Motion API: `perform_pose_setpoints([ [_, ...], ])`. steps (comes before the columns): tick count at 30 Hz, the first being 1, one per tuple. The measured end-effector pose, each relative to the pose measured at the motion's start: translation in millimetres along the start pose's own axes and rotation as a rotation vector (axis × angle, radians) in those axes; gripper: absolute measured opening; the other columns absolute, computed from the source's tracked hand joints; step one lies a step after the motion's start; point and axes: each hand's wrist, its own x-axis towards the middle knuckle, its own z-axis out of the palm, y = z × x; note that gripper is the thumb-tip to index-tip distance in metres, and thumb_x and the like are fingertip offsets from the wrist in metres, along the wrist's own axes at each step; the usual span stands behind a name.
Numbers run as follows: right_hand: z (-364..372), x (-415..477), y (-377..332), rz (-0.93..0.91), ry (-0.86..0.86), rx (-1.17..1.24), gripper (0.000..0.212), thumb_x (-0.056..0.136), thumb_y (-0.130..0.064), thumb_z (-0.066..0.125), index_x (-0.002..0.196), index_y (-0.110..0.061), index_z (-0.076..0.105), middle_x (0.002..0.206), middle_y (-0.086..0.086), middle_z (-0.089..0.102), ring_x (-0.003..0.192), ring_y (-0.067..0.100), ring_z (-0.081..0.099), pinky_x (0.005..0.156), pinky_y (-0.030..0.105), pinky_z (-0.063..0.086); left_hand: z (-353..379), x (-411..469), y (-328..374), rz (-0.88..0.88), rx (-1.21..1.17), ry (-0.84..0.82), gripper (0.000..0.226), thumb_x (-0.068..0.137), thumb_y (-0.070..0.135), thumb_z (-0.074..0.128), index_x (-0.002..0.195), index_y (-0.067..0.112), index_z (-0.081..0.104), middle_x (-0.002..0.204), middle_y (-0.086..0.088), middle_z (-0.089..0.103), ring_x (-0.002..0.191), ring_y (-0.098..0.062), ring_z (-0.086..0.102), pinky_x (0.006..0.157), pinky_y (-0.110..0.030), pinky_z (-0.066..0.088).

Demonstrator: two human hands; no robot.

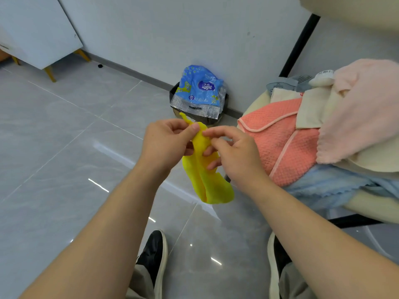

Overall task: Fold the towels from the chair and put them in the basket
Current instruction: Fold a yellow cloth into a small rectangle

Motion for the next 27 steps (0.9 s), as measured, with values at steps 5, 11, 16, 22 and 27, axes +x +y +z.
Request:
perform_pose_setpoints([
  [5, -8.6, 3.8, 8.1, 0.001, -0.04, -0.145, 0.027, 0.088, -0.016, 0.068, 0.105, -0.036, 0.065, 0.091, -0.003, 0.07, 0.075, 0.031, 0.069, 0.046, 0.035, 0.052, -19.3, 5.5, -1.6, 0.29, 0.457, -0.15, 0.007, 0.088, 0.026, 0.075, 0.09, 0.019, 0.077, 0.079, 0.005, 0.074, 0.077, -0.007, 0.068, 0.078, -0.031, 0.055],
  [11, -8.9, 2.6, 10.5, -0.074, -0.112, -0.311, 0.013, 0.086, -0.021, 0.074, 0.093, -0.029, 0.066, 0.089, -0.012, 0.068, 0.055, 0.0, 0.053, 0.056, 0.013, 0.04, -24.8, 5.1, -1.9, 0.376, 0.503, -0.166, 0.01, 0.094, 0.02, 0.067, 0.097, 0.025, 0.075, 0.081, 0.008, 0.07, 0.07, 0.0, 0.06, 0.068, -0.021, 0.049],
  [16, -10.9, 2.9, 14.7, 0.047, -0.366, -0.556, 0.02, 0.085, -0.035, 0.075, 0.091, -0.018, 0.066, 0.081, -0.001, 0.068, 0.065, 0.008, 0.059, 0.066, 0.035, 0.052, -31.5, 10.3, -3.4, 0.386, 0.454, -0.039, 0.013, 0.097, 0.021, 0.061, 0.103, 0.024, 0.072, 0.086, 0.003, 0.07, 0.081, -0.019, 0.064, 0.074, -0.045, 0.057],
  [22, -18.3, -0.9, 17.1, 0.041, -0.595, -1.044, 0.035, 0.09, -0.048, 0.065, 0.076, -0.022, 0.047, 0.081, -0.001, 0.054, 0.082, 0.024, 0.056, 0.072, 0.043, 0.05, -48.4, 23.1, -9.0, 0.322, 0.471, 0.172, 0.015, 0.097, 0.018, 0.059, 0.105, 0.02, 0.072, 0.082, 0.001, 0.065, 0.082, -0.026, 0.064, 0.076, -0.05, 0.057],
  [27, -28.1, 3.7, -5.4, -0.191, -0.446, -1.153, 0.027, 0.096, -0.047, 0.055, 0.094, -0.021, 0.059, 0.101, -0.002, 0.056, 0.097, 0.022, 0.057, 0.078, 0.042, 0.051, -57.6, 30.8, -14.7, 0.248, 0.557, 0.327, 0.017, 0.096, 0.019, 0.058, 0.104, 0.014, 0.072, 0.086, -0.006, 0.069, 0.083, -0.029, 0.064, 0.077, -0.039, 0.051],
])
